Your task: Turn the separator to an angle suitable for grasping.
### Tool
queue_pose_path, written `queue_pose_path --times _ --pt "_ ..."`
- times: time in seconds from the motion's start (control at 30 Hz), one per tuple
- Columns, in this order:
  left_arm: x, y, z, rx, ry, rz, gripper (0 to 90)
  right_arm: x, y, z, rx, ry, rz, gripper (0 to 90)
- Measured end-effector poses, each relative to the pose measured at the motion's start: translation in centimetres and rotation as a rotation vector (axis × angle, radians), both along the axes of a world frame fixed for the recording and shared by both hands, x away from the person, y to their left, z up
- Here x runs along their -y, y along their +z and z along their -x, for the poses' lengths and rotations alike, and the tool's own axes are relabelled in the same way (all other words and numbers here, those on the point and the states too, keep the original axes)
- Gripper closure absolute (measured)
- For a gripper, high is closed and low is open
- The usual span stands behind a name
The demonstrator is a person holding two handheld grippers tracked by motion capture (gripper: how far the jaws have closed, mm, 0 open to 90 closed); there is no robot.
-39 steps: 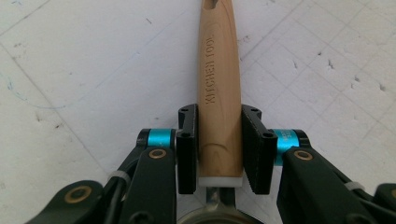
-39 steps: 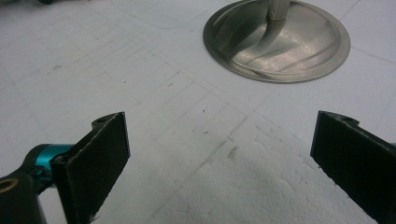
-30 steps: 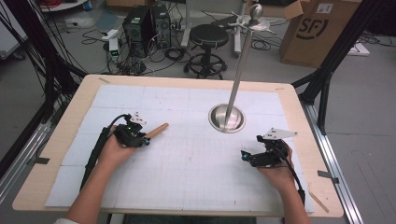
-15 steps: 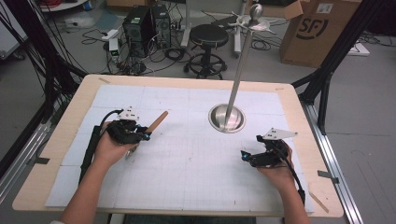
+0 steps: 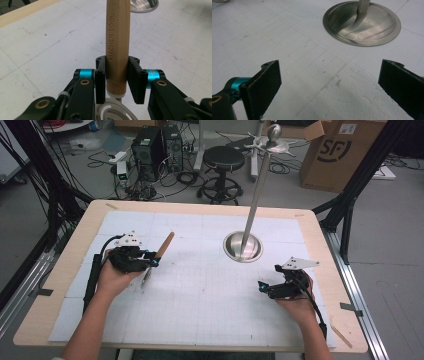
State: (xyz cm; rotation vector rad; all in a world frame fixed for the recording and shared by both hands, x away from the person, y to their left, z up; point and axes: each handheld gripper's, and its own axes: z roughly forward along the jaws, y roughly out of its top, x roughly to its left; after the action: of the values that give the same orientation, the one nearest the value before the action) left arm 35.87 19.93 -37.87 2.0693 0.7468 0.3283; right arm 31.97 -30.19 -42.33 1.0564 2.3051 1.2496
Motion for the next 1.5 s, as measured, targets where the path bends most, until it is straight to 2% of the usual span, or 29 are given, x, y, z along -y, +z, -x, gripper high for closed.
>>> queue_pose_path --times 0.27,0.57,0.73,1.1,1.33,1.5 --pt "-0.2 0.6 0.2 0.037 -0.002 0.047 70.3 0.1 0.2 0.3 0.013 0.008 0.003 3.3" --pt "-0.6 1.3 0.8 0.079 -0.021 0.080 70.4 0.1 0.2 0.1 0.019 0.008 -0.006 3.3" --pt "-0.8 1.5 0.9 0.086 -0.023 0.102 70.3 0.1 0.1 0.1 0.014 0.007 -0.010 3.3" --pt "-0.6 1.9 1.2 0.106 -0.038 0.110 70.3 0.2 0.2 0.1 0.019 0.007 -0.014 3.3" --pt "-0.2 2.4 1.5 0.121 -0.057 0.113 70.3 0.0 0.8 0.2 0.043 0.023 -0.077 3.3" --pt "0.3 2.9 1.9 0.137 -0.075 0.118 70.3 -0.6 1.2 0.3 0.052 0.042 -0.090 3.3"
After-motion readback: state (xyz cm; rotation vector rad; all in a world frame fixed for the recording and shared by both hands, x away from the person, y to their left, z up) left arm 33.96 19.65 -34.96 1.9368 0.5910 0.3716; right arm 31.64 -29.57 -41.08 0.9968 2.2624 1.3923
